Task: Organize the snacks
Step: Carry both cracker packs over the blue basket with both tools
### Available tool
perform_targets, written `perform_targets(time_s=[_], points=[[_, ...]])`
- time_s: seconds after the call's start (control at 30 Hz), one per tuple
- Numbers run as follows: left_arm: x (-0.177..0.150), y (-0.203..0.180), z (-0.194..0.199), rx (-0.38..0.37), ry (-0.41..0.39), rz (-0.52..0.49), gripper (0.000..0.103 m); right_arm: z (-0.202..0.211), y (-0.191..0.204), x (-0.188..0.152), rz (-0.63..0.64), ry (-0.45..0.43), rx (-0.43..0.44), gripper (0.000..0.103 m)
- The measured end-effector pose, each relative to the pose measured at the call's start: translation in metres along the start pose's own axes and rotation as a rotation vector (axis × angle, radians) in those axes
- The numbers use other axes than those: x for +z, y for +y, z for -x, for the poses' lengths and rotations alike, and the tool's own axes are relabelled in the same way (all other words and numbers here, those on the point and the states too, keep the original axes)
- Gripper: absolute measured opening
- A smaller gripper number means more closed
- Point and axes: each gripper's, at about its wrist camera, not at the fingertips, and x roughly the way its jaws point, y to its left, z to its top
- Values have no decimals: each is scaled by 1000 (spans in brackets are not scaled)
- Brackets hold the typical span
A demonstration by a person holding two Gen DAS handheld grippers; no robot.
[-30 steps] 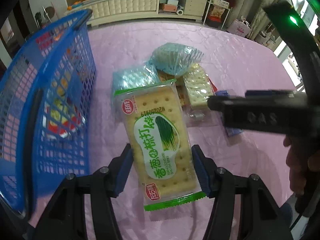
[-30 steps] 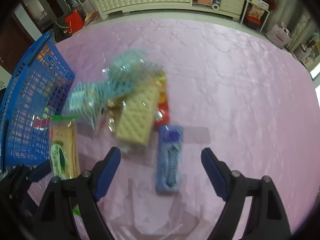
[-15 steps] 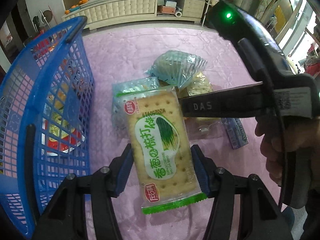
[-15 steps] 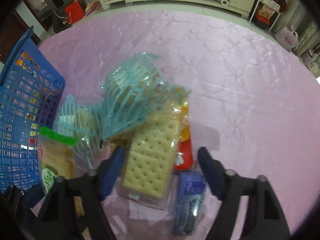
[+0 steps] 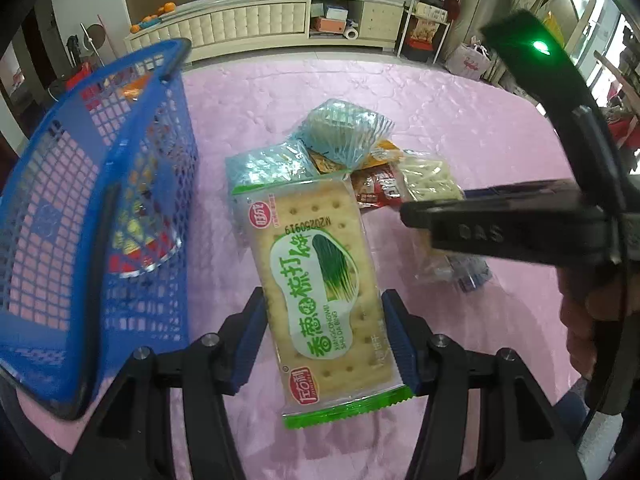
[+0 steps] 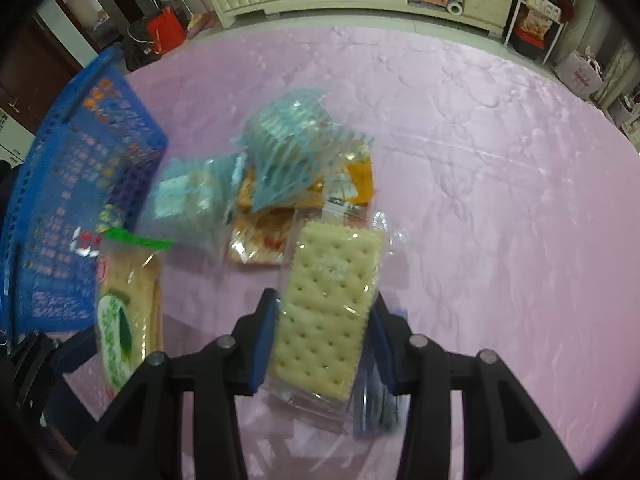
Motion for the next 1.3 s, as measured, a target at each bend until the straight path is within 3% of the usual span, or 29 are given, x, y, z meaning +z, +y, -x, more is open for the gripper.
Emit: perform_targets(time_s=[0.43,0.7,0.97,1.3], points=[[-12,12,90,-31,-146,16,54,99,37,-58,20,-108,-10,48],[-9,48,149,-17,-216,14,54,159,78,-55,65,-236,9,48],[3,101,183,26,-270,57,54,174,116,-37,114,-276,38,48],[1,153,180,71,-251,126,54,148,169,-13,180,-242,105,48]])
